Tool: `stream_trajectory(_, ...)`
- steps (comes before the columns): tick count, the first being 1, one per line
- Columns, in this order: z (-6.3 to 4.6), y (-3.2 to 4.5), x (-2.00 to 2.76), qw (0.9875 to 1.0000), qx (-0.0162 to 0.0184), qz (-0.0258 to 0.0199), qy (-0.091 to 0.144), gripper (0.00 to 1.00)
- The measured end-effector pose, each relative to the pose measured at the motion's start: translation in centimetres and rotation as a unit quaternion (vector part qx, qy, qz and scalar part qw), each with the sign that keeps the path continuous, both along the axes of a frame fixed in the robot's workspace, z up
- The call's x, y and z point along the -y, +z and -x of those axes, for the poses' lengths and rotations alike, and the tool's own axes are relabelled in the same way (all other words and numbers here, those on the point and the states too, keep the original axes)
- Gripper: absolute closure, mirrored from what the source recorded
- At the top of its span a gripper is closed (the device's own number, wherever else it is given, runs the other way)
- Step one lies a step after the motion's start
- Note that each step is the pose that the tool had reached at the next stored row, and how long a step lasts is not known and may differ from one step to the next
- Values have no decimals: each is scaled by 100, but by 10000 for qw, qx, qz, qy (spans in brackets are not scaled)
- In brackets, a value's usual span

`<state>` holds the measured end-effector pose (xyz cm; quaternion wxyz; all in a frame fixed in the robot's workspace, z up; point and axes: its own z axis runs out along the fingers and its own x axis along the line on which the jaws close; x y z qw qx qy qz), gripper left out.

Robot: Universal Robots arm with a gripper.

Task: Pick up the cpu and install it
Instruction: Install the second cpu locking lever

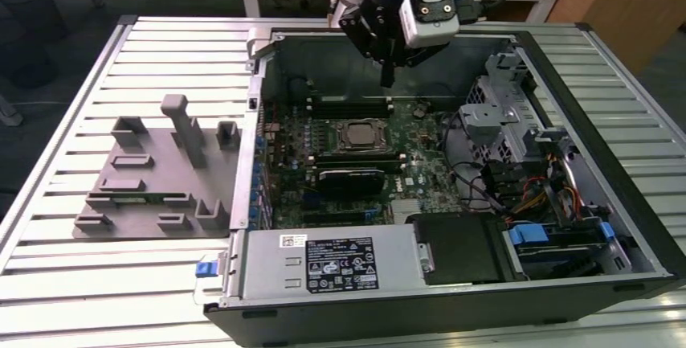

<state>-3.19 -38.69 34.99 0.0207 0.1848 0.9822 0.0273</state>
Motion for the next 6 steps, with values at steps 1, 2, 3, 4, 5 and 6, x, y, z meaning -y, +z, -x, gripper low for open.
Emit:
stream_trajectory(1,0,-5,0,10000,0,-1,0,89)
stream_trajectory(2,0,-6,0,10000,1,-1,0,89)
stream_trajectory(3,0,-9,0,10000,1,-1,0,89)
stream_trajectory(4,0,-12,0,10000,1,-1,0,89)
stream_trajectory(5,0,-13,0,10000,1,-1,0,89)
stream_trajectory(6,0,-13,0,10000,0,-1,0,89)
